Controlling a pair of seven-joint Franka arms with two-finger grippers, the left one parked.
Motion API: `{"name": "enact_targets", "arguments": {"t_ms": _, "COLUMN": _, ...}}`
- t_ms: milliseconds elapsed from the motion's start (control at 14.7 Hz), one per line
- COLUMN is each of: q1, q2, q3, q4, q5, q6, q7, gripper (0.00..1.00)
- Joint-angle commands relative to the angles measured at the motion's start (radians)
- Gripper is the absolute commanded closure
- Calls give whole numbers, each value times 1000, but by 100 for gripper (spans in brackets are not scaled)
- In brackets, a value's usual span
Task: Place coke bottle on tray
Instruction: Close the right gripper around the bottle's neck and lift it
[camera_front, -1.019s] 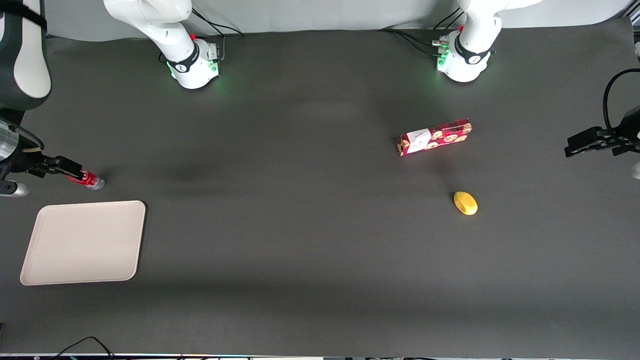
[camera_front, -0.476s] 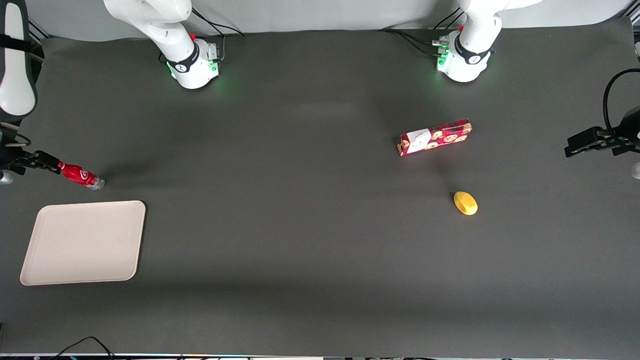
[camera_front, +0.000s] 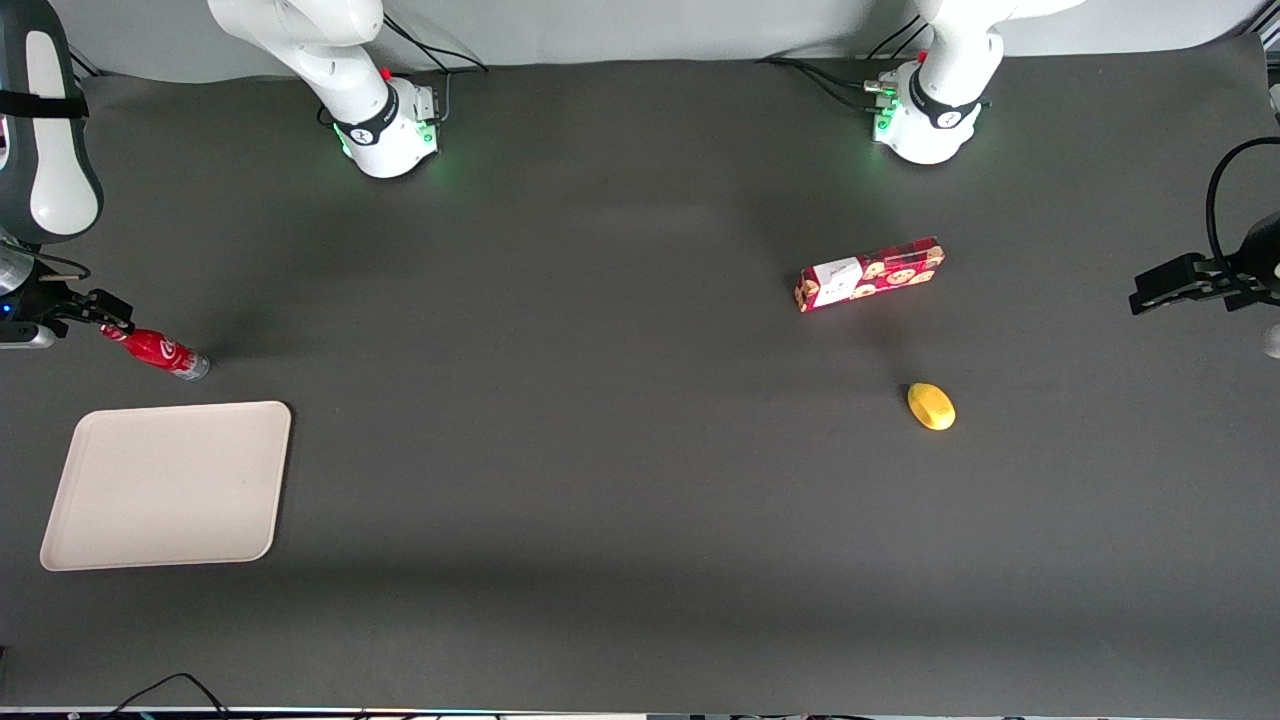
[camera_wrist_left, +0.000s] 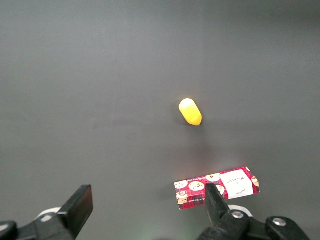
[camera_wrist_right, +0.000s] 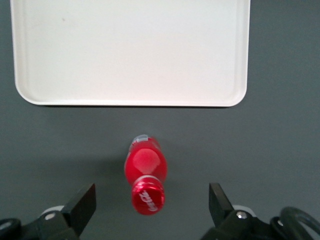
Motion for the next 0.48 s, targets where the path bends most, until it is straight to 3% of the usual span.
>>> {"name": "enact_targets", "arguments": {"t_ms": 0, "q1": -8, "q2": 32, "q3": -15, "q4": -50, "q5": 7, "q6": 104, "q7": -45, "gripper": 0}}
{"name": "enact_targets", "arguments": {"t_ms": 408, "q1": -13, "q2": 68, "q3": -15, "q4": -60, "q5": 41, "q6": 138, "q7": -47, "gripper": 0}}
